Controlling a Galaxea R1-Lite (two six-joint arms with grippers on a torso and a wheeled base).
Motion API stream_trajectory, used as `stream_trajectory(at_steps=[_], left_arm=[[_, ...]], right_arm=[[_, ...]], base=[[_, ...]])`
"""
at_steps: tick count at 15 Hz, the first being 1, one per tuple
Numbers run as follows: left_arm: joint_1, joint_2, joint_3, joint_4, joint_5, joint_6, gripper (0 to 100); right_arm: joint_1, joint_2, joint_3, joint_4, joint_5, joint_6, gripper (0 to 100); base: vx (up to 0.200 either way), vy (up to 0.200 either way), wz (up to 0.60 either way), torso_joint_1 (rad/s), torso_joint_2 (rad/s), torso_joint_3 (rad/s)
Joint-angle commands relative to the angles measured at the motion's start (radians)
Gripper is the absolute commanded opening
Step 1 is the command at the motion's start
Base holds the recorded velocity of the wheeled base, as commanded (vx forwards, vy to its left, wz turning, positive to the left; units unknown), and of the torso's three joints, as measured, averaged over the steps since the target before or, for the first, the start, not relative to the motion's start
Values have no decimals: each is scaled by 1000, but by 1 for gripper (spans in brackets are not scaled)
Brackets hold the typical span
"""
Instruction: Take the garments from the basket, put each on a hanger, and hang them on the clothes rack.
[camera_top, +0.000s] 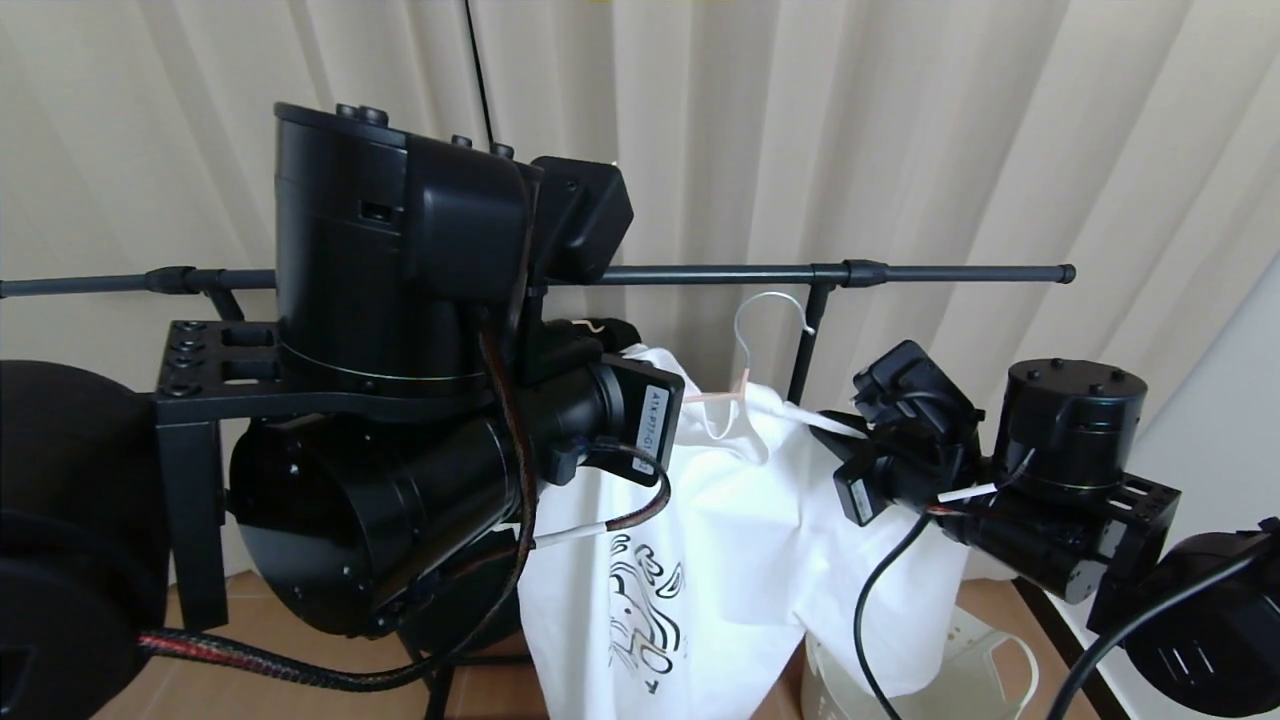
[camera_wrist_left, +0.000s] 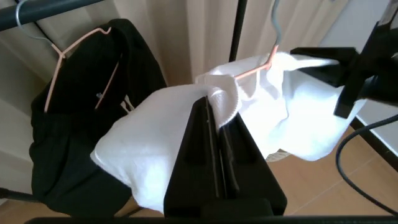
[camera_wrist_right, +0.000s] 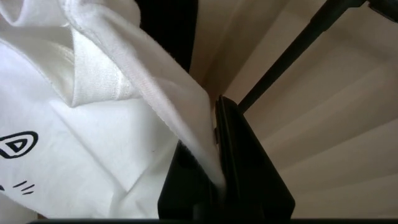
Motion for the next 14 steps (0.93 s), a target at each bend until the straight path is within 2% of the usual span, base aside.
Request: stream_trajectory(at_steps=[1,4,6,8,9,10,14], left_arm=[[-13,3,-5,-1,0,-1,0],[-14,9,-5,-2,0,-1,0],[-14,32,-4,-2,0,-21,0],[-14,47,-4,-4,-1,-24,0],[-14,57,-5,-7,0,-27,0],[-14,63,-7,-8,-1,-27,0],[-13,76,-8,-15,2,-41,0]], right_arm=[[17,51,3,-43,-11,-2,0],[28,51,9,-56,-6,7,0],[36,39,11,-92,7,93,0],[34,28,23,-138,52,104,0],[31,12,43,-173,113,103,0],[30,-3,50,-185,144,113,0],[28,-44,52,-185,211,193,0]], base=[[0,0,0,0,0,0],[0,0,0,0,0,0],[0,0,0,0,0,0],[0,0,0,0,0,0],[0,0,0,0,0,0],[0,0,0,0,0,0],[0,0,0,0,0,0]])
